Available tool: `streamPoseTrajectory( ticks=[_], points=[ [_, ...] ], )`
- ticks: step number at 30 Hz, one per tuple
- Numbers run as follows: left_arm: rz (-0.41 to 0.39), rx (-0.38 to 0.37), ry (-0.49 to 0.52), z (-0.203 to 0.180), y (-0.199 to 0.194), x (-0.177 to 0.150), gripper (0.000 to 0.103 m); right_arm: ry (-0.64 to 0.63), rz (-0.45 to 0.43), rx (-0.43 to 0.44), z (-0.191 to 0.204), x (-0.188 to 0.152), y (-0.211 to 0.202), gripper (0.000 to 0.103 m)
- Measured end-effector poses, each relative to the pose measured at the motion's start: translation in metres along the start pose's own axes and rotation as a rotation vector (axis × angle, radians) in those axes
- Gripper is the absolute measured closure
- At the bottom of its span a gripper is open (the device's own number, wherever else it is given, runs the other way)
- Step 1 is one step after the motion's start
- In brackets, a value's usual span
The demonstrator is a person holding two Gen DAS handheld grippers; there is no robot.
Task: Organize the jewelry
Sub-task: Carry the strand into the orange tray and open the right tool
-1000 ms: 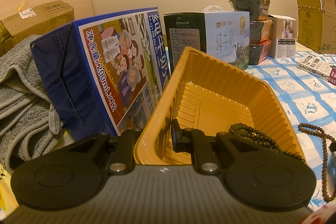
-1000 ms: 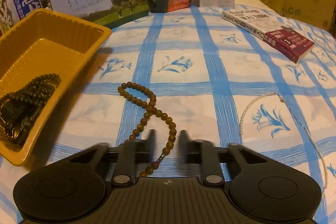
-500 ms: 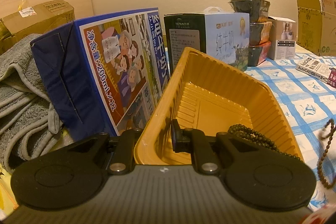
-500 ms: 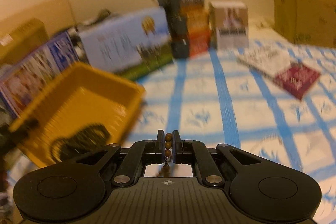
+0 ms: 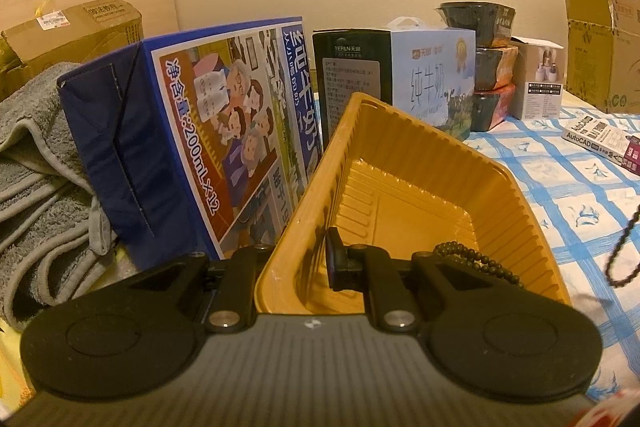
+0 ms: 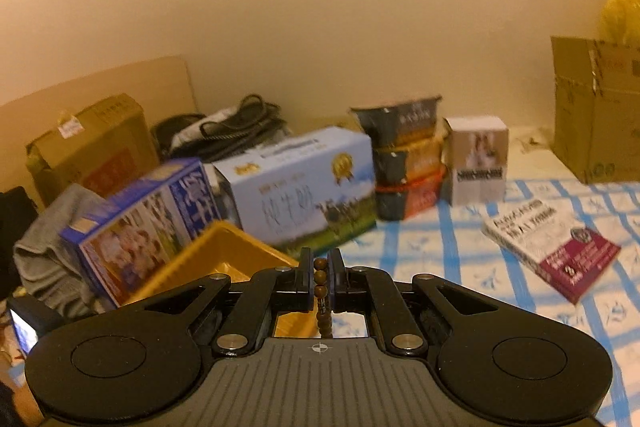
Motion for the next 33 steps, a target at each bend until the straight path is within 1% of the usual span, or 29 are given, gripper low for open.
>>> streamPoseTrajectory(
  ticks=[7, 12, 17, 20, 21, 24, 28, 33],
  points=[
    [-0.002, -0.004, -0.006, 0.001, 0.000, 0.000, 0.090, -0.010, 0.010, 0.056, 0.026, 0.018, 0.002, 0.097],
    [-0.002, -0.005, -0.009, 0.001, 0.000, 0.000, 0.090, -0.004, 0.009, 0.160, 0.054, 0.029, 0.011, 0.097],
    [-0.002, -0.009, -0.009, 0.001, 0.000, 0.000, 0.090, 0.017, -0.007, 0.264, 0.081, 0.034, 0.030, 0.097],
    [-0.003, -0.012, -0.008, 0.001, -0.001, 0.000, 0.090, 0.049, 0.016, 0.300, 0.090, 0.030, 0.049, 0.097],
    [-0.003, -0.012, -0.008, 0.002, -0.001, 0.000, 0.090, 0.055, 0.028, 0.314, 0.093, 0.027, 0.056, 0.097],
    [-0.002, -0.012, -0.009, 0.002, -0.001, 0.000, 0.090, 0.083, 0.107, 0.325, 0.096, 0.009, 0.082, 0.097],
    [-0.001, -0.013, -0.010, 0.002, -0.001, 0.000, 0.090, 0.099, 0.207, 0.302, 0.096, -0.020, 0.112, 0.097],
    [0.000, -0.013, -0.013, 0.002, 0.000, 0.000, 0.090, 0.132, 0.298, 0.258, 0.085, -0.046, 0.130, 0.096]
  ],
)
Point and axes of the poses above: each gripper's, at about its wrist camera, not at the fingertips, and y roughly the way its jaws point, z to its left, x to its top, the point moved 1 cm from there along y, roughly the way its jaws point, and after that the axes turned 7 degrees about y, right-handed, at the moved point
